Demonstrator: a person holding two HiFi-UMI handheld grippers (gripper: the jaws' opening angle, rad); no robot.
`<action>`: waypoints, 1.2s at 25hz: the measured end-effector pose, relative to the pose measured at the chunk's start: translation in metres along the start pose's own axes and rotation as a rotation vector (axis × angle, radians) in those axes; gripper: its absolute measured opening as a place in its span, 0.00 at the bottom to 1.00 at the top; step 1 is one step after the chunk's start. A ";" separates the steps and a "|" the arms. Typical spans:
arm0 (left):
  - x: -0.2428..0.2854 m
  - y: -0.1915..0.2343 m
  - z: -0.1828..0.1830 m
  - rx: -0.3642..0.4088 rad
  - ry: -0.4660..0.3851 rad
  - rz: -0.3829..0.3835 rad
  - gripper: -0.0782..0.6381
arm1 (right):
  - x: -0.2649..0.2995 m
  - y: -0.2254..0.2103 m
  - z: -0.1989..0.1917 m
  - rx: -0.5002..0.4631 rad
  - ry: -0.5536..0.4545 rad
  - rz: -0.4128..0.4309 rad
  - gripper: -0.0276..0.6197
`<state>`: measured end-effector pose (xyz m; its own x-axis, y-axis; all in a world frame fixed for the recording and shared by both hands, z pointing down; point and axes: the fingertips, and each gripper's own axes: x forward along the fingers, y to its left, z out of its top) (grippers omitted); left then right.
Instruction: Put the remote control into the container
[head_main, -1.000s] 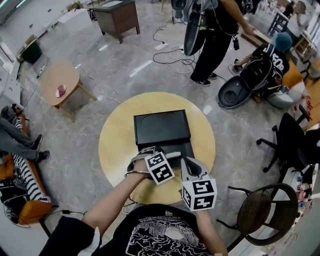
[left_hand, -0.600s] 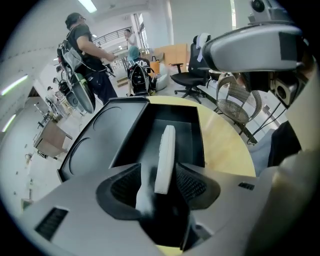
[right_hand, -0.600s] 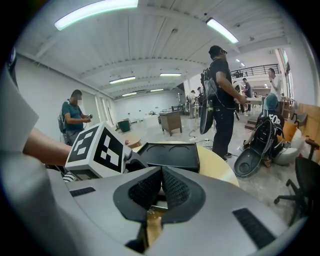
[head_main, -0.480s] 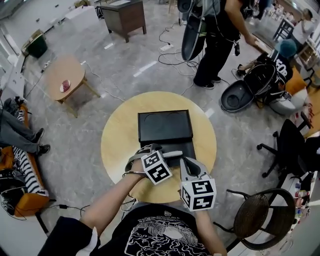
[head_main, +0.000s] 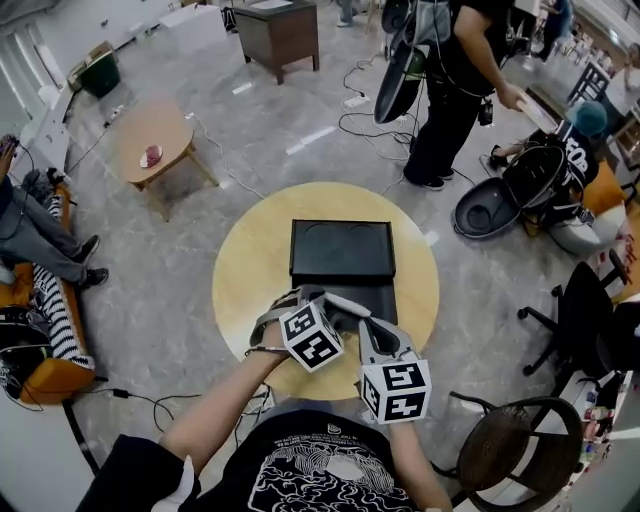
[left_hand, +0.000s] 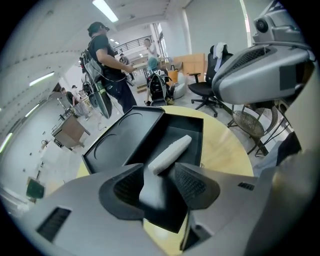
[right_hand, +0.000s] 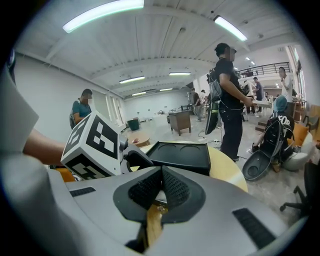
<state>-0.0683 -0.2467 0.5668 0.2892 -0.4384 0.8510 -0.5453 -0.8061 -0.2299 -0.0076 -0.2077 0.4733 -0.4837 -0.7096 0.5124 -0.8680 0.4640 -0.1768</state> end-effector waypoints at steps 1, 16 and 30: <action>-0.003 -0.001 0.000 -0.015 -0.007 0.005 0.39 | -0.001 0.001 0.000 -0.003 -0.001 0.006 0.08; -0.057 -0.009 0.023 -0.277 -0.219 0.177 0.18 | -0.021 0.006 0.001 -0.047 -0.025 0.080 0.08; -0.104 -0.048 0.041 -0.597 -0.422 0.179 0.14 | -0.046 0.019 0.005 -0.080 -0.070 0.158 0.08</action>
<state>-0.0401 -0.1790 0.4701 0.3675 -0.7547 0.5435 -0.9116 -0.4081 0.0496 -0.0023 -0.1689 0.4427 -0.6220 -0.6588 0.4232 -0.7706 0.6110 -0.1815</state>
